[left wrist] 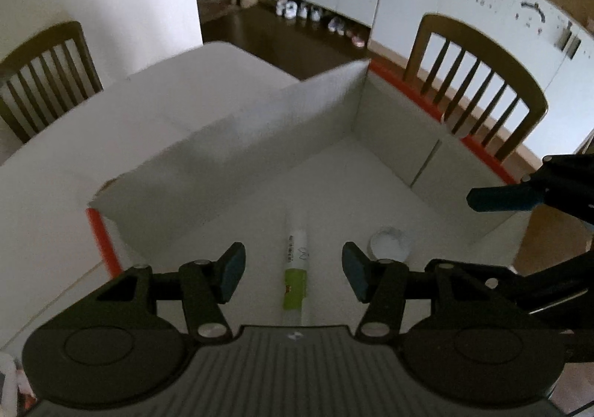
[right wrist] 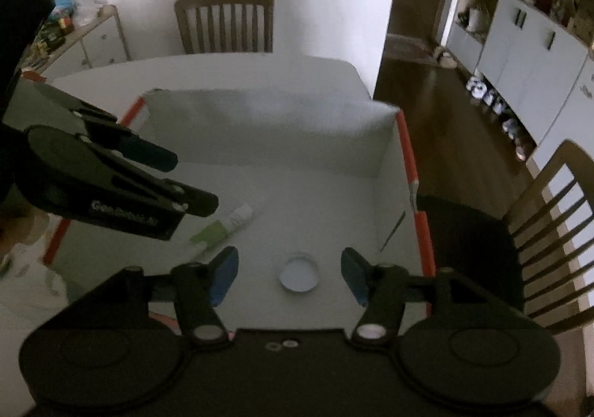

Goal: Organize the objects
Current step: 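Open both tools to drop the glue stick and lid into the box, then grasp the cotton swab bag with the left tool while the right tool grasps the white cloth toy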

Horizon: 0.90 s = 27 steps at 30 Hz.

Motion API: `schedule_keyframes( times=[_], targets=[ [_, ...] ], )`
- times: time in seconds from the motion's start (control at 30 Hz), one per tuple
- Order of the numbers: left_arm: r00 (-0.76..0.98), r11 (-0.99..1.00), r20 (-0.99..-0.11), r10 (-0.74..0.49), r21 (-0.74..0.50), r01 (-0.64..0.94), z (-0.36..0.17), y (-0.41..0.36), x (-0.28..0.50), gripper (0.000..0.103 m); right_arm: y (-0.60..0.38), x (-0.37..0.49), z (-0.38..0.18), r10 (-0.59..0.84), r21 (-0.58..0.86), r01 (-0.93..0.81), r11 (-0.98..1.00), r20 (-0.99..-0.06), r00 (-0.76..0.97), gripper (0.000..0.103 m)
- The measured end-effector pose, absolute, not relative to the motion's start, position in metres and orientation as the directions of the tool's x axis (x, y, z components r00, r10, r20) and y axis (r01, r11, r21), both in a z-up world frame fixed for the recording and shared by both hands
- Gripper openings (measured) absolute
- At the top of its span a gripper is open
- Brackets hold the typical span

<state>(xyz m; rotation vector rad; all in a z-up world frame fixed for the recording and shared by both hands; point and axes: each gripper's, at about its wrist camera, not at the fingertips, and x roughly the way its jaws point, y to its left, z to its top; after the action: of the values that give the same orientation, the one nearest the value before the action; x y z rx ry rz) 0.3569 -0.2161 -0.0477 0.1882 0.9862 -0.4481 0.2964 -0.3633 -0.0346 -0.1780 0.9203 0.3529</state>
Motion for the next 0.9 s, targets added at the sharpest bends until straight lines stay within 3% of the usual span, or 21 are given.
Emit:
schedule_keyframes(
  times=[0.5, 0.8, 0.9],
  targets=[
    [0.607, 0.906, -0.722, -0.333, -0.068, 0.417, 0.008, -0.158, 0.271, 0.056, -0.330, 0.242, 0.006, 0.302, 0.012, -0.437, 0.899, -0.739, 0.602, 0.061],
    [0.635, 0.930, -0.705, -0.317, -0.097, 0.356, 0.006, -0.096, 0.218, 0.056, -0.282, 0.207, 0.006, 0.335, 0.040, -0.450, 0.892, -0.728, 0.599, 0.069],
    [0.651, 0.935, -0.696, -0.303, -0.086, 0.343, 0.004, -0.075, 0.204, 0.069, -0.266, 0.197, 0.002, 0.343, 0.061, -0.445, 0.893, -0.733, 0.587, 0.075]
  ],
)
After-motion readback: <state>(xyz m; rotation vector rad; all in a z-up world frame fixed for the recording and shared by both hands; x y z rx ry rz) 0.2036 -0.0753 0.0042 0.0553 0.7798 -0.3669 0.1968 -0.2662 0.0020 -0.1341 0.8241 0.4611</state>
